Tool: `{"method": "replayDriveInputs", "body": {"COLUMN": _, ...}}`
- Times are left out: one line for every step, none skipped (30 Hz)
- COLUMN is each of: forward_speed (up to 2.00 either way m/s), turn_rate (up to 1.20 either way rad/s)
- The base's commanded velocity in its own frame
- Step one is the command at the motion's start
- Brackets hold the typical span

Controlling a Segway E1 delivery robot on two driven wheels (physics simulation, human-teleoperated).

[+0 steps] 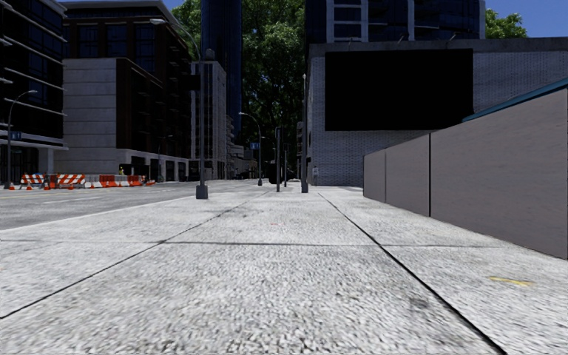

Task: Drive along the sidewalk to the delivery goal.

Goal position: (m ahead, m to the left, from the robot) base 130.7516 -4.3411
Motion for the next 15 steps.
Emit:
{"method": "replayDriveInputs", "body": {"forward_speed": 1.95, "turn_rate": 0.00}}
{"method": "replayDriveInputs", "body": {"forward_speed": 1.95, "turn_rate": 0.00}}
{"method": "replayDriveInputs", "body": {"forward_speed": 1.95, "turn_rate": 0.00}}
{"method": "replayDriveInputs", "body": {"forward_speed": 1.95, "turn_rate": -0.08}}
{"method": "replayDriveInputs", "body": {"forward_speed": 1.95, "turn_rate": -0.14}}
{"method": "replayDriveInputs", "body": {"forward_speed": 1.95, "turn_rate": -0.21}}
{"method": "replayDriveInputs", "body": {"forward_speed": 1.94, "turn_rate": -0.26}}
{"method": "replayDriveInputs", "body": {"forward_speed": 1.94, "turn_rate": -0.26}}
{"method": "replayDriveInputs", "body": {"forward_speed": 1.94, "turn_rate": -0.27}}
{"method": "replayDriveInputs", "body": {"forward_speed": 1.94, "turn_rate": -0.28}}
{"method": "replayDriveInputs", "body": {"forward_speed": 1.94, "turn_rate": -0.28}}
{"method": "replayDriveInputs", "body": {"forward_speed": 1.94, "turn_rate": -0.28}}
{"method": "replayDriveInputs", "body": {"forward_speed": 1.94, "turn_rate": -0.28}}
{"method": "replayDriveInputs", "body": {"forward_speed": 1.94, "turn_rate": -0.28}}
{"method": "replayDriveInputs", "body": {"forward_speed": 1.94, "turn_rate": -0.28}}
